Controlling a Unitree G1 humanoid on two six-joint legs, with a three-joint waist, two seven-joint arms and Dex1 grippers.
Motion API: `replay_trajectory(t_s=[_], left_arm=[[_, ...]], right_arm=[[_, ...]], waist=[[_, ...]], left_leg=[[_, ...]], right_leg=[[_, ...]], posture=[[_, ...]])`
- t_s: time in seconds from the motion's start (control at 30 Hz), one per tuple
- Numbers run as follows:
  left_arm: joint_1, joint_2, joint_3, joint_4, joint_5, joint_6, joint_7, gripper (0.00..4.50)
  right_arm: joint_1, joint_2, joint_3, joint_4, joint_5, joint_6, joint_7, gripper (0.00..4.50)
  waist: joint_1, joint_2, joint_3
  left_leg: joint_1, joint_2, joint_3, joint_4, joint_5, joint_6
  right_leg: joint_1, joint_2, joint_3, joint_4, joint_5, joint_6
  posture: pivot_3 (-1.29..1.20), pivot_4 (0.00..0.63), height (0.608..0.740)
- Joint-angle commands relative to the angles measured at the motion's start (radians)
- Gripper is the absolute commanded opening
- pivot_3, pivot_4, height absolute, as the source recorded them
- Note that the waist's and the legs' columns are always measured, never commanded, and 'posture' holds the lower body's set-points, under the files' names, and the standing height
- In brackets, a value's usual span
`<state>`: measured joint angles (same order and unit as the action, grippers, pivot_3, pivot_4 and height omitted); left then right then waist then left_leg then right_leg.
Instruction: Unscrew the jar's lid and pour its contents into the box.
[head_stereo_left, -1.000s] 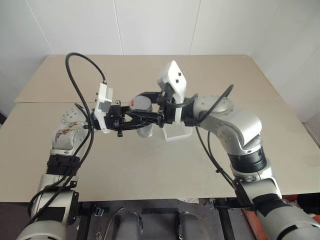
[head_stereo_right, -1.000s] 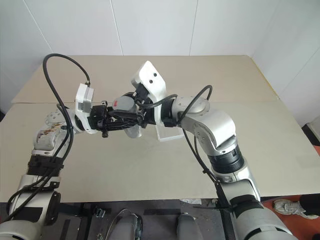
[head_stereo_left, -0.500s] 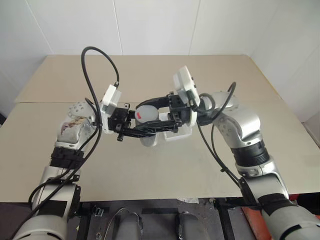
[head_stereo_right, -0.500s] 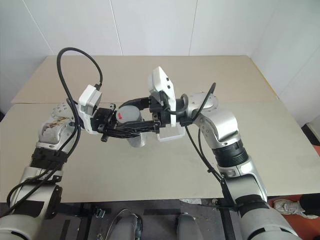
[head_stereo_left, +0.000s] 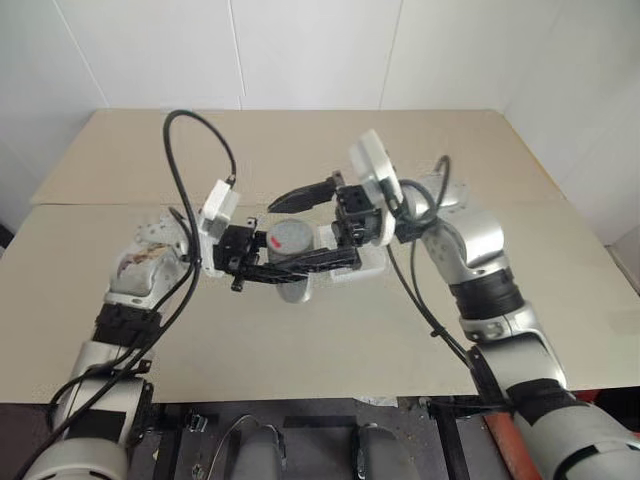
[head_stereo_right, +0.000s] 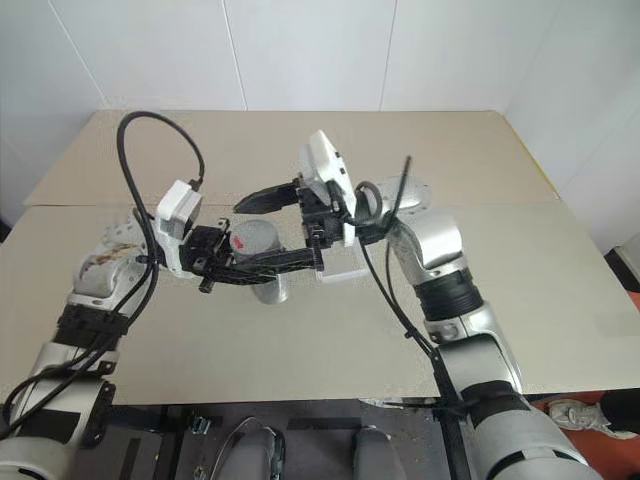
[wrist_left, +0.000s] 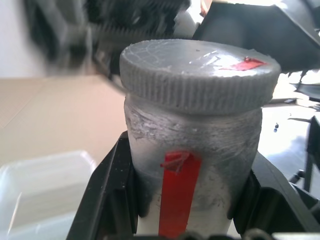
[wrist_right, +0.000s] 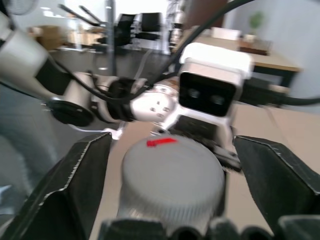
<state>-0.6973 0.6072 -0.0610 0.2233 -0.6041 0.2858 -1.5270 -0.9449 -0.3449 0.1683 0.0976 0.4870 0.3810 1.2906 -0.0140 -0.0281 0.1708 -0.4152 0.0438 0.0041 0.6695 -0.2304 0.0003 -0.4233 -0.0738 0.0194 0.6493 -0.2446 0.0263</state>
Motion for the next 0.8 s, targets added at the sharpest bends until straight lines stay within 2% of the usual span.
replay_trajectory(t_s=[0.03, 0.17, 0.37, 0.53, 0.8], left_arm=[[0.038, 0.037, 0.086, -0.038, 0.000, -0.002, 0.059, 1.92], [0.065, 0.033, 0.120, -0.052, 0.016, -0.003, 0.125, 1.92], [0.082, 0.012, 0.125, -0.079, 0.012, 0.000, 0.166, 1.92], [0.053, -0.008, 0.098, -0.073, 0.022, -0.009, 0.145, 1.92], [0.026, -0.013, 0.083, -0.061, 0.023, -0.005, 0.091, 1.92]], right_arm=[[0.064, -0.046, -0.074, -0.171, 0.026, 0.041, -0.096, 4.45], [0.119, -0.073, -0.072, -0.290, 0.015, 0.089, -0.187, 4.45], [0.119, -0.015, -0.004, -0.383, -0.053, 0.162, -0.376, 4.45], [0.072, 0.060, 0.048, -0.339, -0.100, 0.202, -0.476, 4.45], [-0.004, 0.119, 0.071, -0.205, -0.151, 0.201, -0.526, 4.45]], waist=[[0.000, 0.000, 0.000], [0.000, 0.000, 0.000], [-0.003, 0.000, 0.000], [-0.001, 0.000, 0.000], [-0.002, 0.000, 0.000]], left_leg=[[0.000, 0.000, 0.000, 0.000, 0.000, 0.000], [0.000, 0.000, 0.000, 0.000, 0.000, 0.000], [0.000, 0.000, 0.000, 0.000, 0.000, 0.000], [0.000, 0.000, 0.000, 0.000, 0.000, 0.000], [0.000, 0.000, 0.000, 0.000, 0.000, 0.000]], right_leg=[[0.000, 0.000, 0.000, 0.000, 0.000, 0.000], [0.000, 0.000, 0.000, 0.000, 0.000, 0.000], [0.000, 0.000, 0.000, 0.000, 0.000, 0.000], [0.000, 0.000, 0.000, 0.000, 0.000, 0.000], [0.000, 0.000, 0.000, 0.000, 0.000, 0.000]], posture=[[0.00, 0.150, 0.740], [0.00, 0.150, 0.740], [0.00, 0.150, 0.740], [0.00, 0.150, 0.740], [0.00, 0.150, 0.740]])
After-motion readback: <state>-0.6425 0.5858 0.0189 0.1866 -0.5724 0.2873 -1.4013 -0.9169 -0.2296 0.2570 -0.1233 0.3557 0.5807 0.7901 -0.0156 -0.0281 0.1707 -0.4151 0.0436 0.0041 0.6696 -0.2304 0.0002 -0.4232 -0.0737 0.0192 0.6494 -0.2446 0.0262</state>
